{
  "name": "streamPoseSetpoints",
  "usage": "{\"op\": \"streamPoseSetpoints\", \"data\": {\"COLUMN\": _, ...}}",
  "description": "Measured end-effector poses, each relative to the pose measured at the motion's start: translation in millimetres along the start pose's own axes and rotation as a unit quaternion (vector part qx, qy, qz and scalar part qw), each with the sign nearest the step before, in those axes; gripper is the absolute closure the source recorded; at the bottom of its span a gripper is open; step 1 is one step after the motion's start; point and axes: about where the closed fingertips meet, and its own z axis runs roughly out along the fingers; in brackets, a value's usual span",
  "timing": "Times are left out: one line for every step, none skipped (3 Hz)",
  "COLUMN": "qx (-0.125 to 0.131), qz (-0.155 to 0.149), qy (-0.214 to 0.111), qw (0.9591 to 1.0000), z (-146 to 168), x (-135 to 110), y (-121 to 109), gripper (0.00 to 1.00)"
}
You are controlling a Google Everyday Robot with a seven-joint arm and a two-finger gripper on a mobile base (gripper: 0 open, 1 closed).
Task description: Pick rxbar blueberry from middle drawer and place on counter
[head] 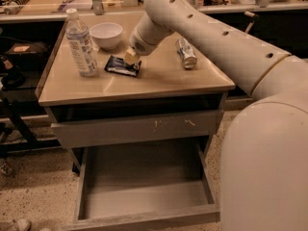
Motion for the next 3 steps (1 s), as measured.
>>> {"op": "streamPoseSetpoints", "data": {"qx": 0.000, "qz": 0.000, "qy": 0.000, "qw": 1.0000, "z": 0.0, "x": 0.0, "y": 0.0, "gripper": 0.11}}
{"op": "streamPoseSetpoints", "data": {"qx": 0.000, "qz": 0.000, "qy": 0.000, "qw": 1.0000, "z": 0.1, "x": 0.0, "y": 0.0, "gripper": 0.00}}
{"op": "streamPoseSetpoints", "data": {"qx": 0.000, "qz": 0.000, "qy": 0.000, "qw": 1.0000, "z": 0.1, "x": 0.0, "y": 0.0, "gripper": 0.00}}
